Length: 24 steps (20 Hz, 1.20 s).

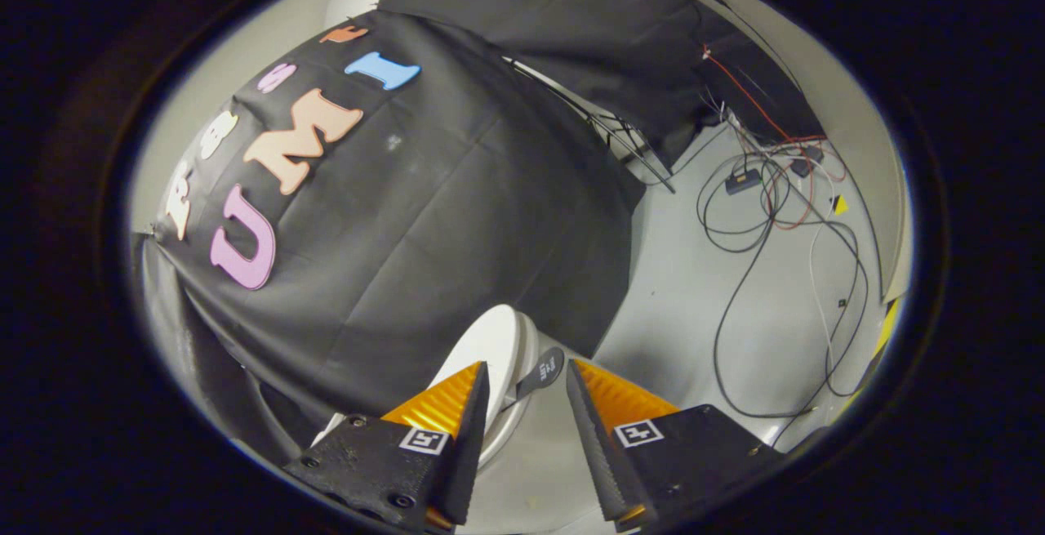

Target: Open the toilet lid.

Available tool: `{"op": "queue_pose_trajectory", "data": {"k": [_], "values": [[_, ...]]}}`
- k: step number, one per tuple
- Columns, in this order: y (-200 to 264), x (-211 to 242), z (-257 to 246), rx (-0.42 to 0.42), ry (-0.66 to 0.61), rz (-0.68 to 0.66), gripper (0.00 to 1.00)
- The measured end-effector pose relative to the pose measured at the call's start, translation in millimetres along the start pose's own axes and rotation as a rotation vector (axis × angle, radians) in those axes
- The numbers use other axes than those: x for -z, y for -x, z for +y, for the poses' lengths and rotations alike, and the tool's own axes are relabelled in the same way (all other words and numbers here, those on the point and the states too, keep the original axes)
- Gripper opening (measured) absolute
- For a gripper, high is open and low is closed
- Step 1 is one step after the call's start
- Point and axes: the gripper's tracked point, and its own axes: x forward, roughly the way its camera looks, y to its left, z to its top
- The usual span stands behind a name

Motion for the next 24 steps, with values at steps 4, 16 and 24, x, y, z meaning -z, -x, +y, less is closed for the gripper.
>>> {"op": "queue_pose_trajectory", "data": {"k": [4, 16, 24], "values": [[-33, 6, -6, -0.009, -0.123, 0.019, 0.52], [-73, 3, 1, -0.076, -0.326, 0.101, 0.03], [-50, -24, 64, -0.167, -0.1, 0.087, 0.02]]}}
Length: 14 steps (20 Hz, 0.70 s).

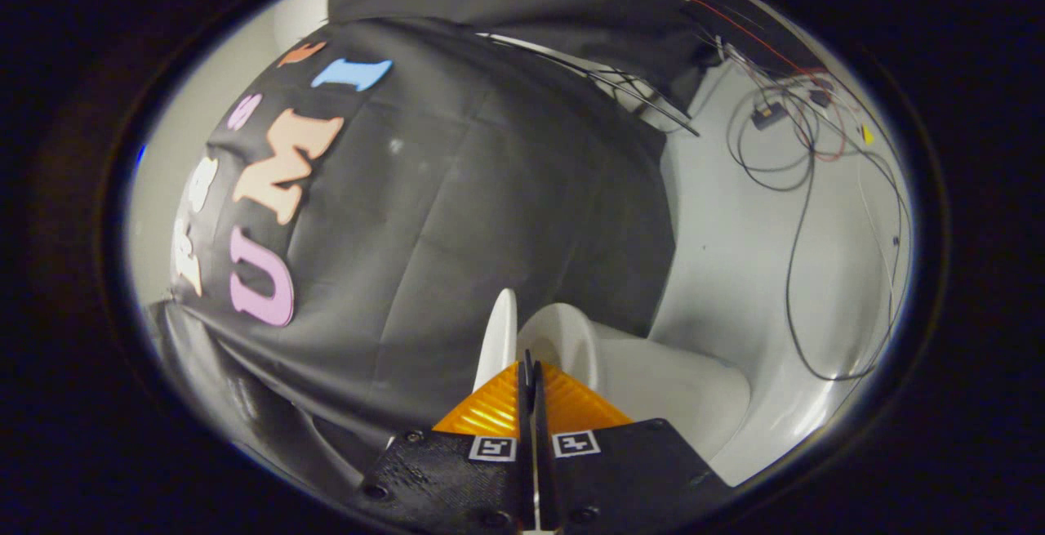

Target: Open the toilet lid.

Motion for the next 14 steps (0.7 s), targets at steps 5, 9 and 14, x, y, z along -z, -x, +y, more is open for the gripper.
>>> {"op": "queue_pose_trajectory", "data": {"k": [5, 9, 14], "values": [[12, -2, 95, -0.139, 0.176, -0.066, 0.03], [28, 17, 173, -0.213, 0.298, -0.094, 0.07], [41, 53, 239, -0.22, 0.454, -0.103, 0.08]]}}
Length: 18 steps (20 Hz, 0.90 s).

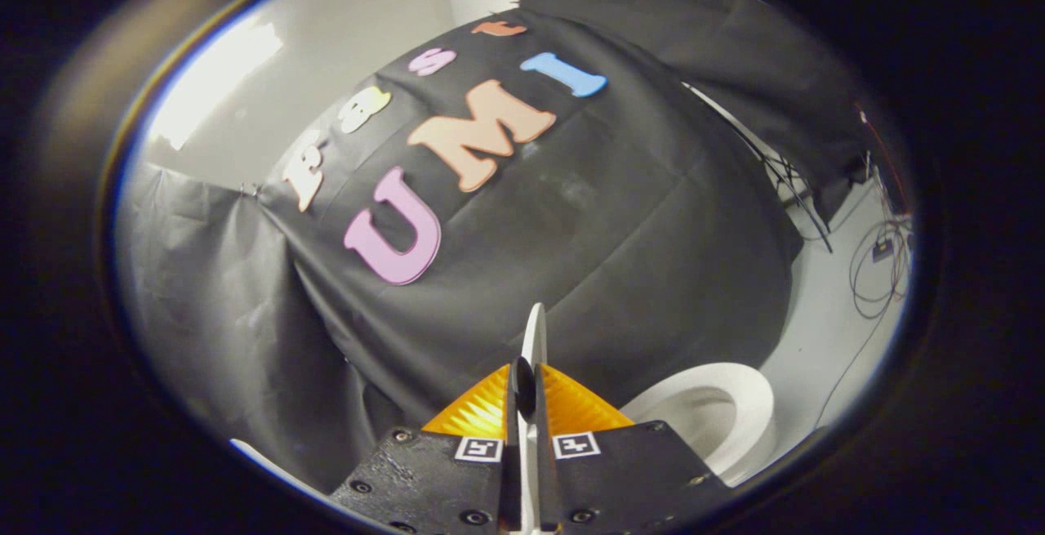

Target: Open the toilet lid.

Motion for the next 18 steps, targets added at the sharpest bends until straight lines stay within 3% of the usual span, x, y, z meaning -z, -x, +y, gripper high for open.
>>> {"op": "queue_pose_trajectory", "data": {"k": [18], "values": [[-14, 55, 162, -0.163, 0.329, 0.069, 0.08]]}}
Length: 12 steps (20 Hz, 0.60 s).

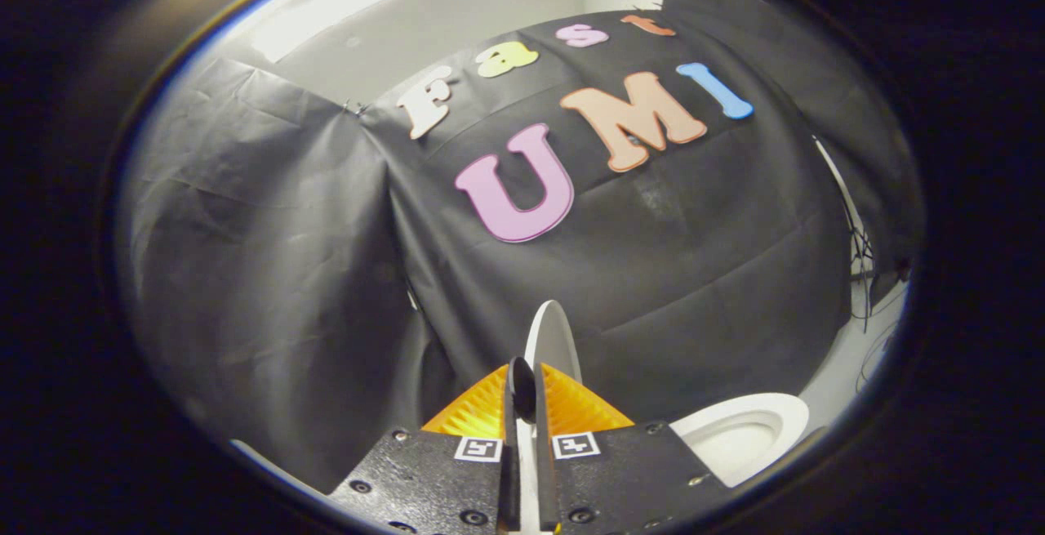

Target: Open the toilet lid.

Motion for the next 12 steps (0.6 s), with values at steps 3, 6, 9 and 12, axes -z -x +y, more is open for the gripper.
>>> {"op": "queue_pose_trajectory", "data": {"k": [3, 6, 9, 12], "values": [[-3, 8, 23, -0.03, 0.039, 0.005, 0.08], [-11, 17, 44, -0.059, 0.081, 0.018, 0.09], [-19, 25, 67, -0.107, 0.118, 0.033, 0.09], [-22, 42, 88, -0.151, 0.143, 0.052, 0.09]]}}
